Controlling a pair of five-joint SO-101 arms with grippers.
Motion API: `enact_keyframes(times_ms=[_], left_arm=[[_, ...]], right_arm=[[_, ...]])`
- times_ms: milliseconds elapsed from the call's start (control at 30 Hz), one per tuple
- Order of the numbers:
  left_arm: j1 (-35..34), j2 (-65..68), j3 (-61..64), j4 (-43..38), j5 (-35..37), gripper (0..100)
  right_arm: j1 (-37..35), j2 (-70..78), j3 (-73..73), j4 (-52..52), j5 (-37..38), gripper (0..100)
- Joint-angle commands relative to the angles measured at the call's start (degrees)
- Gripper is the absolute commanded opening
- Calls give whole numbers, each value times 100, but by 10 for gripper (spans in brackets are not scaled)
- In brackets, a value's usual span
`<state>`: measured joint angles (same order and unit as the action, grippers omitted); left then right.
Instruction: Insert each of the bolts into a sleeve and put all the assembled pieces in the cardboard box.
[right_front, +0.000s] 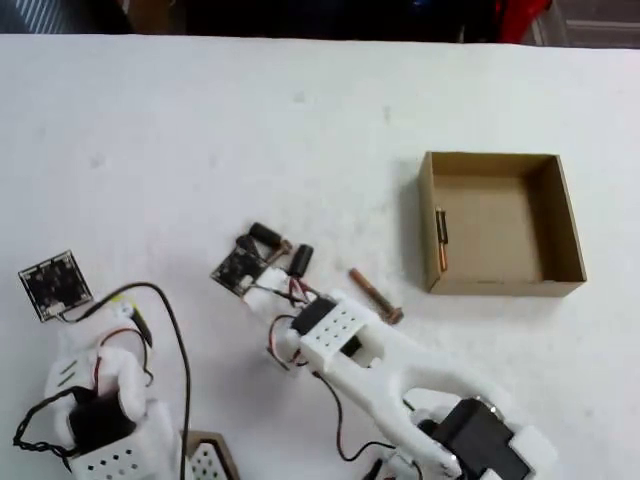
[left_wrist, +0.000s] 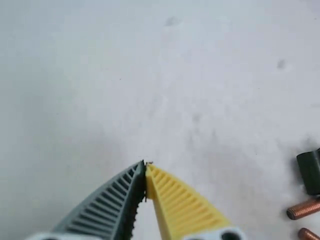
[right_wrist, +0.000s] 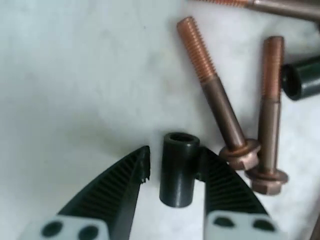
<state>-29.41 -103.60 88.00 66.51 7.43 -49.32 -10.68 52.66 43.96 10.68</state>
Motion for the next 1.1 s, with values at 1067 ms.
enact_keyframes(times_ms=[1067], left_arm=[[101, -66, -18, -123, -62, 22]], right_arm=[[2026, -4330, -1292, 2668, 571, 16]])
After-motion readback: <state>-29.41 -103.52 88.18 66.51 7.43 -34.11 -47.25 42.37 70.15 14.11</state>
